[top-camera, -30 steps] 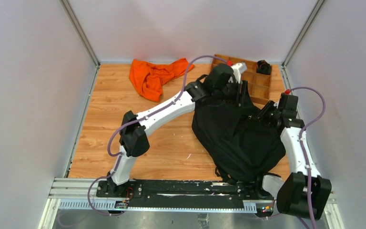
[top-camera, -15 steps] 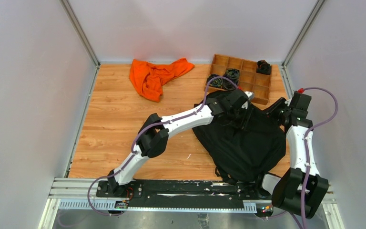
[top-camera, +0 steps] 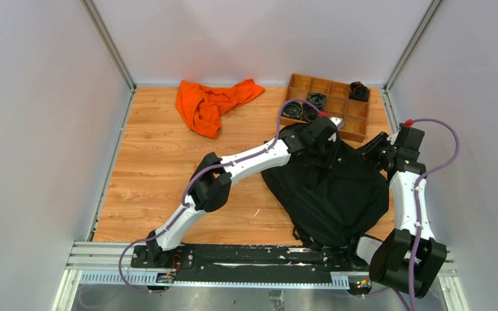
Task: Pack the student bag
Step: Zip the student bag at the center of the board, then reset both arms
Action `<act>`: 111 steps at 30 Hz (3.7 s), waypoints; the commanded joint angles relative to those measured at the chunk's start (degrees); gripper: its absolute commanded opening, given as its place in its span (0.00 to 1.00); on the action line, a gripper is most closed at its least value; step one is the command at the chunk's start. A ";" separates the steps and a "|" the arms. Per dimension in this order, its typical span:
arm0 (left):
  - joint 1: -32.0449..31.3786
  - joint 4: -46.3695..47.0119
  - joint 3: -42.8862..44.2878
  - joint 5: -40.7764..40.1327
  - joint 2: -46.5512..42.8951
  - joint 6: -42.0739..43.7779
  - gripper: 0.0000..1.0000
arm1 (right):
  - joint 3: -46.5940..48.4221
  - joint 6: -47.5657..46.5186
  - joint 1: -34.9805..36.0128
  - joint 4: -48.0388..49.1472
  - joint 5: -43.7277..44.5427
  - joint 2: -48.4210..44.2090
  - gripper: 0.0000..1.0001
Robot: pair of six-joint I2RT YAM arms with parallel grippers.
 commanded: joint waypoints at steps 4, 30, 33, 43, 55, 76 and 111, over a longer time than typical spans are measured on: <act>2.28 2.42 4.10 1.88 4.70 -0.21 0.35 | -0.73 0.19 -0.98 0.99 -2.23 -0.06 0.33; 2.79 5.10 -2.99 13.15 -1.04 -3.90 0.00 | -2.32 -0.72 0.01 0.94 -7.68 3.04 0.45; 2.88 5.37 -3.98 14.10 -1.98 -4.14 0.00 | -1.27 -0.71 0.40 0.77 -7.11 5.40 0.49; 2.88 6.82 -8.09 19.19 -4.11 -4.59 0.00 | 1.48 0.78 4.04 -1.19 -4.08 9.62 0.43; 2.88 7.53 -11.00 19.93 -6.06 -4.89 0.00 | 4.19 1.28 9.98 -3.07 3.95 10.99 0.01; 0.00 11.99 -28.33 22.46 -19.67 -6.77 0.00 | 11.66 2.43 9.93 -1.01 11.94 14.18 0.00; -4.76 6.34 -47.63 13.19 -42.75 -2.67 0.45 | 22.14 -0.87 9.88 -5.36 11.07 17.23 0.43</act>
